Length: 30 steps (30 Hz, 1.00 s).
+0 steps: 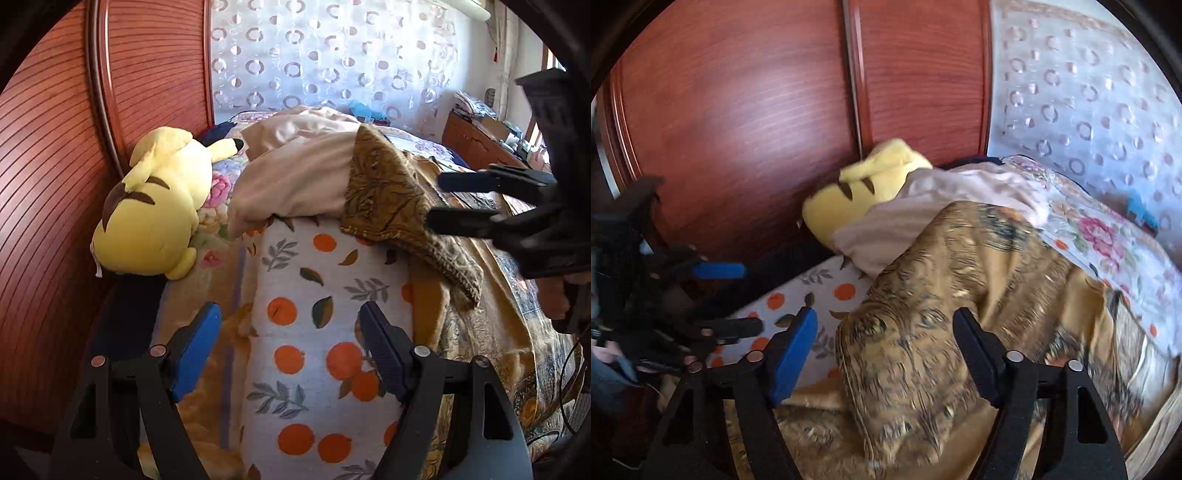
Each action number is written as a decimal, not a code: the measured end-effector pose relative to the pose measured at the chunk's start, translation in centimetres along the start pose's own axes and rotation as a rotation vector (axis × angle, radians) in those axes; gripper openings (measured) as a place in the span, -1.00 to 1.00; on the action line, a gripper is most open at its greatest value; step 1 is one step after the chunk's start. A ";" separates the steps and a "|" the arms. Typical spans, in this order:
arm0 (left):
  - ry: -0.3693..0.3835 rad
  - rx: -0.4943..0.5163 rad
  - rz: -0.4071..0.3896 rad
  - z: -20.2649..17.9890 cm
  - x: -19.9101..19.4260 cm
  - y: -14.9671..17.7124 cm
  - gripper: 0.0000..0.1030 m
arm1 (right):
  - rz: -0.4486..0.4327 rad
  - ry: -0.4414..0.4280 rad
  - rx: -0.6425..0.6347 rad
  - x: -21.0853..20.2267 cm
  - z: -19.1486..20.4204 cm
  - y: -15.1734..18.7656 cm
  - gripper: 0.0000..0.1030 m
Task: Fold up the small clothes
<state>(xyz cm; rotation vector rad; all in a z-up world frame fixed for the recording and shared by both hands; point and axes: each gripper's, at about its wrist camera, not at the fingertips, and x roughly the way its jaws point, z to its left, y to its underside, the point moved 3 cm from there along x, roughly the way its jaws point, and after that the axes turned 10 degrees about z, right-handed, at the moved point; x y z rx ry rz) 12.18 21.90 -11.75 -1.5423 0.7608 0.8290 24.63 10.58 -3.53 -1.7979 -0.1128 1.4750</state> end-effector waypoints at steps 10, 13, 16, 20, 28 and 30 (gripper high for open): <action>0.045 0.021 0.009 -1.6 0.7 0.2 0.52 | -0.060 -0.049 0.035 -0.4 -2.8 -0.6 -0.95; 0.071 0.038 0.005 -2.7 0.8 -0.1 0.52 | -0.105 -0.002 0.165 -3.0 -6.5 1.6 -0.95; 0.095 0.062 0.005 -4.0 1.0 -0.3 0.52 | -0.021 0.098 0.299 -2.7 -10.0 4.7 -0.91; 0.116 0.091 0.006 -5.2 1.3 -0.5 0.52 | 0.083 0.241 0.413 -1.8 -14.1 8.1 -0.52; 0.096 0.137 0.032 -6.9 2.2 -0.6 0.52 | 0.001 0.191 0.351 -2.1 -13.1 6.5 0.13; 0.089 0.131 0.038 -6.8 2.5 -0.6 0.52 | 0.011 0.182 0.290 -0.7 -12.1 5.7 0.13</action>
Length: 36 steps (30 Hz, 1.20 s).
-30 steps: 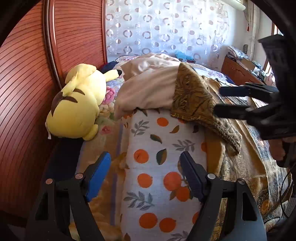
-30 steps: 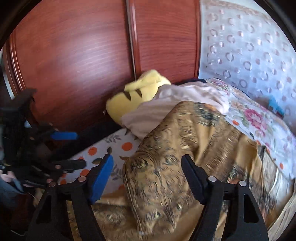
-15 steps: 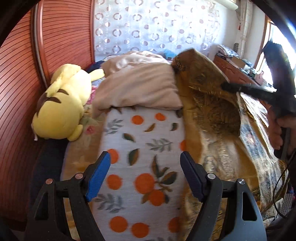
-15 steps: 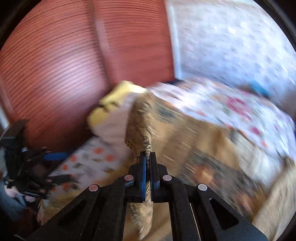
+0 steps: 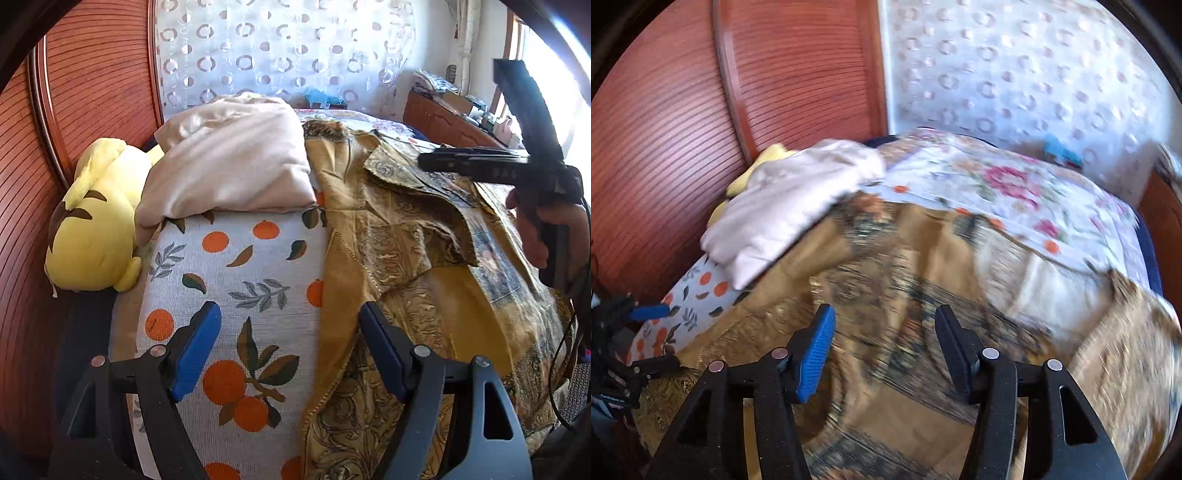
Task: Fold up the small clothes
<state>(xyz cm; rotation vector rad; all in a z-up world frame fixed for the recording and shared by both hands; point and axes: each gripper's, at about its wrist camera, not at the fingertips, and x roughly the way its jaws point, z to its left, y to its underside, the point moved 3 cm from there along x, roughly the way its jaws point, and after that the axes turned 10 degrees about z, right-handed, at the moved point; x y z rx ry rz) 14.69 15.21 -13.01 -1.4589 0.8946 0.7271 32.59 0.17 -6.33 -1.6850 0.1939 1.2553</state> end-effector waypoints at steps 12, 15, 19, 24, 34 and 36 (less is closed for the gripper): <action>-0.051 0.004 0.020 0.2 1.0 0.0 0.52 | 0.111 0.171 -0.106 6.0 0.6 -2.1 0.13; -0.053 0.001 0.019 0.2 1.0 0.0 0.52 | 0.112 0.234 -0.039 4.7 -2.6 -1.0 0.13; -0.057 0.000 0.017 0.2 1.0 0.1 0.54 | 0.092 0.249 0.067 2.4 -6.5 0.4 0.13; -0.064 0.000 0.021 0.1 0.9 0.2 0.55 | 0.020 0.160 0.101 -1.6 -8.5 3.1 0.14; -0.037 -0.022 -0.041 -0.8 -1.8 -1.5 0.55 | -0.029 0.202 0.167 -8.0 -11.0 11.9 0.20; -0.029 -0.001 -0.066 -2.1 -2.5 -2.7 0.55 | -0.032 0.218 0.194 -9.1 -11.9 13.3 0.21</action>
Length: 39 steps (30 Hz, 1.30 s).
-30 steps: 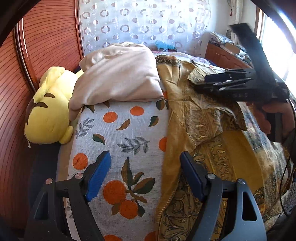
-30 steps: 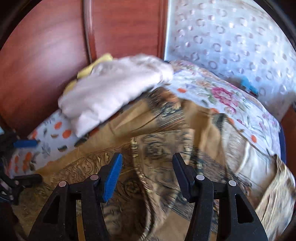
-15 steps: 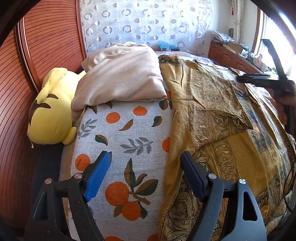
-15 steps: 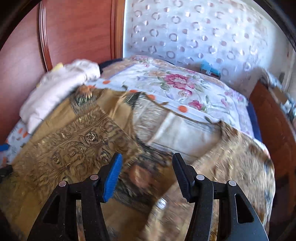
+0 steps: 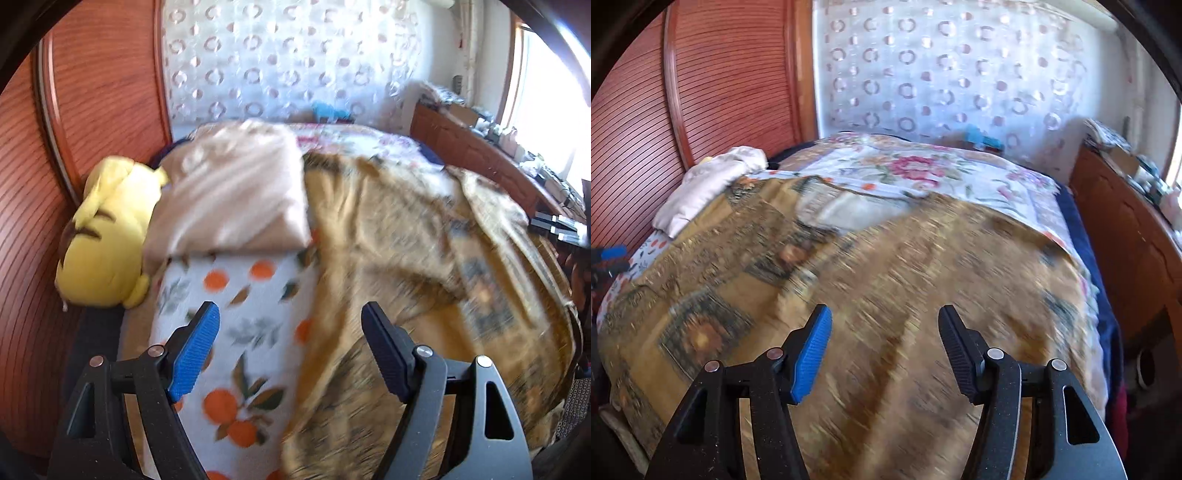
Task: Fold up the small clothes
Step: 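Move the right gripper to the opposite side panel and grasp its edge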
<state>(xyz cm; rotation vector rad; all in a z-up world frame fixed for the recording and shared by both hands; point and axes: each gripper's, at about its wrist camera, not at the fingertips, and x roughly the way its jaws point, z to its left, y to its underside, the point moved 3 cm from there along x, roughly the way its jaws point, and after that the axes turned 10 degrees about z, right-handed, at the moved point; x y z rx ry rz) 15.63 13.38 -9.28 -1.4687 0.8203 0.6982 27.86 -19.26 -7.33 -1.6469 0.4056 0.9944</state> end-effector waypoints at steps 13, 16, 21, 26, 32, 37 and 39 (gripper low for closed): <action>0.154 0.233 0.036 -12.8 4.4 -5.5 0.55 | 0.032 0.144 0.201 -5.5 -8.8 7.5 0.21; 0.164 0.284 0.058 -15.4 5.5 -5.7 0.55 | 0.064 0.168 0.244 -5.1 -10.6 8.7 0.21; 0.160 0.350 0.098 -18.2 7.0 -5.3 0.55 | 0.107 0.134 0.316 -4.5 -11.5 10.2 0.21; 0.154 0.373 0.142 -19.3 8.4 -4.4 0.55 | 0.116 0.116 0.311 -5.2 -11.2 10.5 0.21; 0.148 0.369 0.114 -19.5 8.6 -4.3 0.55 | 0.105 0.081 0.320 -5.1 -13.1 9.9 0.21; 0.144 0.368 0.114 -19.7 8.8 -4.3 0.57 | 0.080 -0.011 0.351 -3.8 -14.3 10.1 -0.15; 0.144 0.368 0.114 -19.7 8.7 -4.2 0.57 | 0.072 -0.031 0.363 -3.7 -14.6 10.4 -0.22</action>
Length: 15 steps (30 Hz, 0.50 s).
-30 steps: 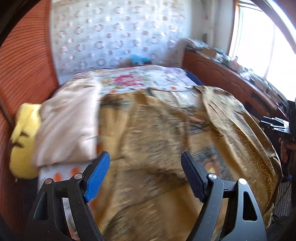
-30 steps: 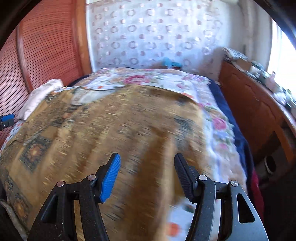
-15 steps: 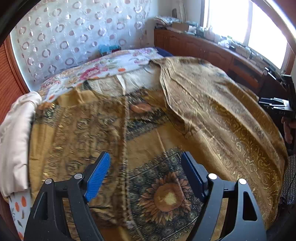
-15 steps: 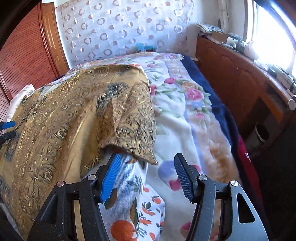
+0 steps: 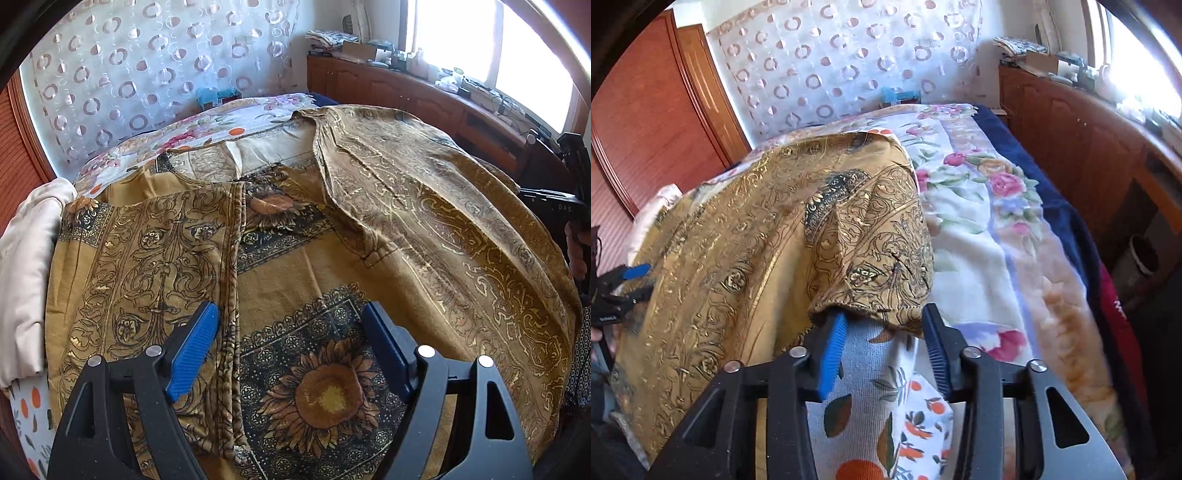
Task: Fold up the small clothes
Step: 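Move the right gripper to the opposite side panel and grasp its edge, then fold the held side panel over toward the garment center, open right gripper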
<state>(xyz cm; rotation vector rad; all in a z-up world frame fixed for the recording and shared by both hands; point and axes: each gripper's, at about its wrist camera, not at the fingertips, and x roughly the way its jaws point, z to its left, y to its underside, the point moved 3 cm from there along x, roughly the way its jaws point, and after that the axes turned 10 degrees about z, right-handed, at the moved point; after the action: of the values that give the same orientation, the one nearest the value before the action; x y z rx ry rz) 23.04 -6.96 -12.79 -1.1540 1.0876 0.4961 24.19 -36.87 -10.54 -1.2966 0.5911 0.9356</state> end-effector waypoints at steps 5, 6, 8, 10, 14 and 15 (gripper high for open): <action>0.000 0.000 0.000 0.1 0.0 0.0 0.57 | -0.017 0.013 0.026 -0.1 -0.9 0.2 -0.77; 0.000 0.000 0.000 0.1 -0.1 0.0 0.57 | -0.020 0.032 0.026 -0.3 -1.0 0.1 -0.82; 0.000 0.000 0.000 0.1 0.0 0.0 0.57 | -0.043 0.084 0.021 -0.9 -0.6 -0.3 -0.87; 0.000 0.000 0.000 0.1 0.0 -0.1 0.57 | -0.088 0.131 -0.002 -2.2 0.0 -1.0 -0.88; 0.001 0.000 0.001 0.0 -0.1 0.0 0.58 | -0.173 0.145 -0.078 -5.0 2.8 -2.6 -0.89; 0.002 0.000 0.001 0.1 -0.1 0.0 0.58 | -0.186 0.134 -0.096 -5.4 3.5 -2.7 -0.89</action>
<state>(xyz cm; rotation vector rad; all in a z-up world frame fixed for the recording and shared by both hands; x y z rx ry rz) 23.05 -6.86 -12.73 -1.1548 1.0899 0.4958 23.24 -34.77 -3.94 -1.4823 0.5232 0.7348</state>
